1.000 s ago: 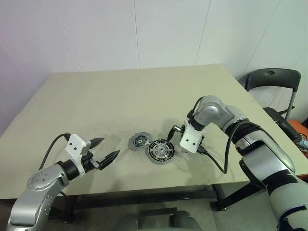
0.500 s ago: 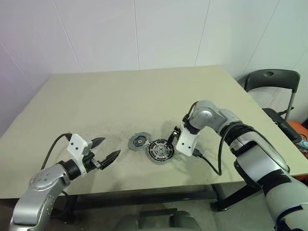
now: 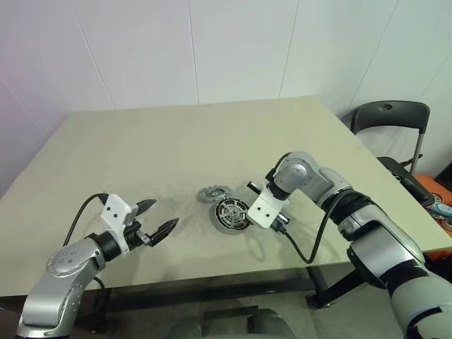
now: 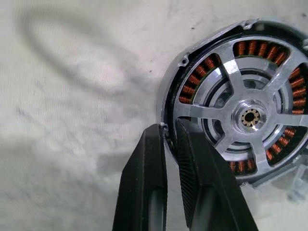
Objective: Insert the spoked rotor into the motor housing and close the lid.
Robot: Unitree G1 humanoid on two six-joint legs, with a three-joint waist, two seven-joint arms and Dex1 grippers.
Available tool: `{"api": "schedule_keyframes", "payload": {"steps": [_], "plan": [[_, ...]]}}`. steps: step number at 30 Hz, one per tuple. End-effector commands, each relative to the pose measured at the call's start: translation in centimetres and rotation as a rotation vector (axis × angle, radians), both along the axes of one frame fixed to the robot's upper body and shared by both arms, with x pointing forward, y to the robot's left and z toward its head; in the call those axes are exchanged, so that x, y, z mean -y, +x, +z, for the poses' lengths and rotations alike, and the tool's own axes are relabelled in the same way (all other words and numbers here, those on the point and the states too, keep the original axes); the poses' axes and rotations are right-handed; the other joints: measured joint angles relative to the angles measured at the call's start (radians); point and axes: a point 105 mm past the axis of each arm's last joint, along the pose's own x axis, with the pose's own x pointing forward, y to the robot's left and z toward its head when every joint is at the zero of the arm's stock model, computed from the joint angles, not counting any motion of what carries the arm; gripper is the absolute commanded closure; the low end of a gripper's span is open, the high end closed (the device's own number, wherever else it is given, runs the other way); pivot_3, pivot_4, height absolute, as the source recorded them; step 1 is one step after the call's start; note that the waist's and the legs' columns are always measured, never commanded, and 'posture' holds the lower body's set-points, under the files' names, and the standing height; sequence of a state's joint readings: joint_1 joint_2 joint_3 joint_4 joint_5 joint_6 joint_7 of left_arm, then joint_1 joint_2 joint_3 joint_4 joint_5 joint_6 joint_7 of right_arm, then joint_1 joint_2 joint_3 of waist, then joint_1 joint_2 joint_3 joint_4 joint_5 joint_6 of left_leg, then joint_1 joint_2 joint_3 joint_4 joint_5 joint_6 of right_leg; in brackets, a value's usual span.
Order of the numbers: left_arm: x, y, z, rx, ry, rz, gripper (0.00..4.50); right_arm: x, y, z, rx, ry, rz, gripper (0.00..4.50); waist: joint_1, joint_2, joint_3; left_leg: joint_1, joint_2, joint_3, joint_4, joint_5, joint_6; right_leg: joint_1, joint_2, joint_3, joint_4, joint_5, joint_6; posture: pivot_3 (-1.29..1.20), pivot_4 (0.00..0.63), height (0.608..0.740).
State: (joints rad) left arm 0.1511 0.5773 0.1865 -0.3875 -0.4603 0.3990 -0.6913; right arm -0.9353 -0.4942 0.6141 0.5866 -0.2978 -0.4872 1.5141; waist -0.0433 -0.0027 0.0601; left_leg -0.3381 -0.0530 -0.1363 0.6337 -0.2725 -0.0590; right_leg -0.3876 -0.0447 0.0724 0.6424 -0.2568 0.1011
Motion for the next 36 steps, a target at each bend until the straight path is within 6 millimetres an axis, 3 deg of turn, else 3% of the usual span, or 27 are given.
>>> {"api": "schedule_keyframes", "payload": {"steps": [1, 13, 26, 36], "plan": [[0.0, 0.4, 0.9, 0.047, 0.014, -0.01, 0.0, -0.9, -0.5, 1.2, -0.051, 0.043, -0.071, 4.43, 0.0, 0.0, 0.0, 0.0, 0.0, 0.0, 0.0, 0.0, 0.0, 0.0, 0.0, 0.0, 0.0, 0.0, 0.0, 0.0, 0.0, 0.74], [0.0, 0.7, 0.8, 0.043, 0.017, -0.012, 0.0, -2.9, -2.7, 2.5, -0.348, 0.066, -0.468, 4.44, 0.002, 0.0, 0.0, -0.003, 0.0, -0.001, -0.001, 0.0, 0.0, -0.004, 0.0, 0.0, 0.001, -0.001, 0.0, 0.0, 0.0, 0.74], [0.3, 0.3, 0.4, 0.035, 0.016, -0.003, 0.0, -3.8, -1.4, 1.4, -0.381, 0.113, -0.791, 4.44, 0.0, 0.0, 0.0, -0.001, 0.0, -0.001, 0.0, 0.0, -0.001, -0.003, 0.0, -0.001, 0.003, -0.002, 0.0, 0.0, 0.0, 0.74], [0.5, 0.5, 0.3, 0.029, 0.014, 0.001, 0.0, -5.7, -0.2, 1.2, -0.473, 0.218, -1.104, 4.44, -0.002, 0.0, 0.0, 0.0, 0.0, -0.001, 0.001, 0.001, -0.002, -0.004, 0.0, -0.002, 0.004, -0.002, -0.001, 0.0, 0.0, 0.74]]}}
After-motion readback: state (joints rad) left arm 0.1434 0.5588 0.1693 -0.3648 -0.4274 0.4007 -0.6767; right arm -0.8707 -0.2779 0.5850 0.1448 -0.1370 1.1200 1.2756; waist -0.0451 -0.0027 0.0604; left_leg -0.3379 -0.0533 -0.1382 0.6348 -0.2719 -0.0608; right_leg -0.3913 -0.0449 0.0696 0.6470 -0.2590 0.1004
